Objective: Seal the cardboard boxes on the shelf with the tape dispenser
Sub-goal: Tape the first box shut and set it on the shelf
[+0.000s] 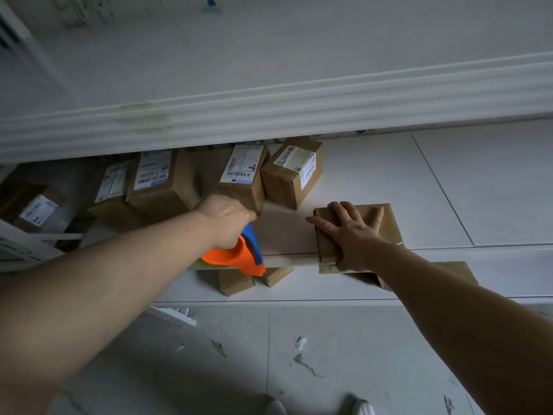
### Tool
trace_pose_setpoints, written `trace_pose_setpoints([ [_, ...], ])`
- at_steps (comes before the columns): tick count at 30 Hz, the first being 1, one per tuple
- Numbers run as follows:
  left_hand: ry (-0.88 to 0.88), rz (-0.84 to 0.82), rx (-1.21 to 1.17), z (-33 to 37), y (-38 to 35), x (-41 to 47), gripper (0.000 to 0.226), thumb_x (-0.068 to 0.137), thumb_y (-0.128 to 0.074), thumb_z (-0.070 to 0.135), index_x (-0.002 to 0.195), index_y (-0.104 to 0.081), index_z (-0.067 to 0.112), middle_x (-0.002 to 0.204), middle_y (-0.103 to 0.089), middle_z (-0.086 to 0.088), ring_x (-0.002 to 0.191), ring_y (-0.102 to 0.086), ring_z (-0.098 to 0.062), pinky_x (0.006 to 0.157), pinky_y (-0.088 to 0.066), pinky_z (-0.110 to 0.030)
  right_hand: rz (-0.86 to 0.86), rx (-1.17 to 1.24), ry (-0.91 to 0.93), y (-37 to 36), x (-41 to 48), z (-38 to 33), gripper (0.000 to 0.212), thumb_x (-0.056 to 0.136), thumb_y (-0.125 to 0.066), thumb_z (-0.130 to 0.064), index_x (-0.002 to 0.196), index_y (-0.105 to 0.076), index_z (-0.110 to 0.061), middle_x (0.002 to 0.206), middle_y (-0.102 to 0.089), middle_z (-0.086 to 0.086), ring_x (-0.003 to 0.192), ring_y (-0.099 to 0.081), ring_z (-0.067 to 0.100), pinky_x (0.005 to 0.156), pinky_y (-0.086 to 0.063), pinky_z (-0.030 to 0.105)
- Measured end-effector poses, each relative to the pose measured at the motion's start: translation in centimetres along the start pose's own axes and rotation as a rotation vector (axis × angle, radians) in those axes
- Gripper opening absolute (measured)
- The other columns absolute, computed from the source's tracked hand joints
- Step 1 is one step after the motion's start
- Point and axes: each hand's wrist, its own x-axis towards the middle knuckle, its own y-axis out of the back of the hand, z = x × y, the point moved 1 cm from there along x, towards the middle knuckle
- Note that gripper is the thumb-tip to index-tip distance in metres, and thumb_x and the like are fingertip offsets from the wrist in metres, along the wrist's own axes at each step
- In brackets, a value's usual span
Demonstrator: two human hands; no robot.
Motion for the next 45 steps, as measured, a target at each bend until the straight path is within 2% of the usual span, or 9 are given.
trace_pose_setpoints([
  [6, 0.202, 0.086, -0.775, -2.9, -1.3, -2.4, 0.062, 0.075, -0.068, 0.012, 0.130, -0.045, 0.029, 0.112, -0.059, -0.002, 0.093, -0.057, -0.019, 0.076, -0.045, -0.027, -0.025, 0.006, 0.001, 0.5, 0.2, 0.3, 0.117, 0.067, -0.078, -0.048, 0.144, 0.010, -0.055, 0.156, 0.004, 0.006, 0.145, 0.007, 0.031, 0.099, -0.006, 0.079],
  [12, 0.155, -0.046, -1.181, -1.9, -4.7, -2.8, 0.073, 0.070, -0.080, 0.013, 0.126, -0.037, 0.031, 0.116, -0.054, 0.001, 0.109, -0.056, -0.017, 0.095, -0.049, -0.038, -0.119, 0.011, -0.009, 1.2, 0.3, 0.2, 0.123, 0.065, -0.080, -0.042, 0.144, 0.014, -0.054, 0.158, 0.007, 0.003, 0.146, 0.011, 0.031, 0.100, -0.007, 0.079],
  [17, 0.067, 0.102, -0.877, -1.3, -6.1, -1.7, 0.066, 0.074, -0.079, 0.030, 0.126, -0.038, 0.025, 0.121, -0.044, 0.003, 0.111, -0.048, -0.013, 0.092, -0.042, -0.028, -0.097, 0.044, -0.029, 2.3, 0.3, 0.6, 0.121, 0.062, -0.083, -0.044, 0.145, 0.003, -0.053, 0.155, -0.009, 0.000, 0.144, -0.008, 0.030, 0.103, -0.021, 0.073],
  [21, 0.009, 0.237, -0.663, -2.5, -7.5, -0.9, 0.056, 0.070, -0.074, 0.005, 0.114, -0.045, 0.022, 0.117, -0.043, 0.005, 0.113, -0.043, -0.013, 0.090, -0.036, -0.022, -0.055, 0.066, -0.039, 3.2, 0.3, 0.2, 0.120, 0.062, -0.083, -0.048, 0.145, 0.003, -0.053, 0.155, -0.012, -0.001, 0.143, -0.012, 0.031, 0.105, -0.024, 0.068],
  [28, -0.042, 0.211, -0.418, -5.5, -10.5, -0.4, 0.056, 0.076, -0.061, -0.007, 0.122, -0.041, 0.018, 0.124, -0.038, 0.001, 0.122, -0.038, -0.014, 0.096, -0.035, -0.022, 0.003, 0.136, -0.126, 4.0, 1.6, -2.3, 0.121, 0.059, -0.083, -0.045, 0.145, 0.002, -0.054, 0.154, -0.015, -0.002, 0.141, -0.018, 0.031, 0.106, -0.025, 0.064],
  [32, -0.126, 0.045, -0.284, -6.5, -12.7, 0.0, 0.069, 0.084, -0.067, 0.024, 0.139, -0.027, 0.015, 0.137, -0.029, -0.004, 0.134, -0.027, -0.022, 0.107, -0.030, -0.032, 0.002, 0.161, -0.166, 3.9, 2.1, -3.5, 0.121, 0.062, -0.083, -0.043, 0.146, 0.002, -0.053, 0.155, -0.012, -0.001, 0.142, -0.016, 0.031, 0.108, -0.025, 0.061],
  [36, -0.188, -0.068, -0.089, -6.6, -13.4, 0.4, 0.066, 0.097, -0.048, 0.040, 0.147, -0.014, 0.013, 0.144, -0.020, -0.009, 0.142, -0.012, -0.032, 0.113, -0.024, -0.044, 0.026, 0.150, -0.198, 3.8, 2.5, -4.2, 0.120, 0.062, -0.083, -0.041, 0.145, 0.003, -0.053, 0.155, -0.011, -0.001, 0.142, -0.014, 0.030, 0.109, -0.025, 0.060],
  [40, -0.219, -0.016, -0.021, -6.1, -13.4, 1.2, 0.051, 0.101, -0.040, 0.029, 0.144, -0.019, 0.013, 0.141, -0.027, -0.010, 0.138, -0.021, -0.030, 0.110, -0.029, -0.043, 0.052, 0.138, -0.230, 3.3, 2.1, -4.5, 0.126, 0.061, -0.083, -0.038, 0.145, 0.010, -0.051, 0.155, -0.011, -0.003, 0.143, -0.013, 0.027, 0.108, -0.026, 0.059],
  [45, -0.241, -0.036, -0.160, -6.2, -11.5, 2.0, 0.052, 0.093, -0.056, 0.013, 0.140, -0.034, 0.013, 0.134, -0.040, -0.005, 0.125, -0.038, -0.021, 0.100, -0.036, -0.033, 0.048, 0.136, -0.232, 2.8, 1.7, -4.4, 0.134, 0.059, -0.084, -0.041, 0.149, 0.015, -0.037, 0.157, -0.013, -0.005, 0.145, -0.014, 0.023, 0.110, -0.023, 0.055],
])
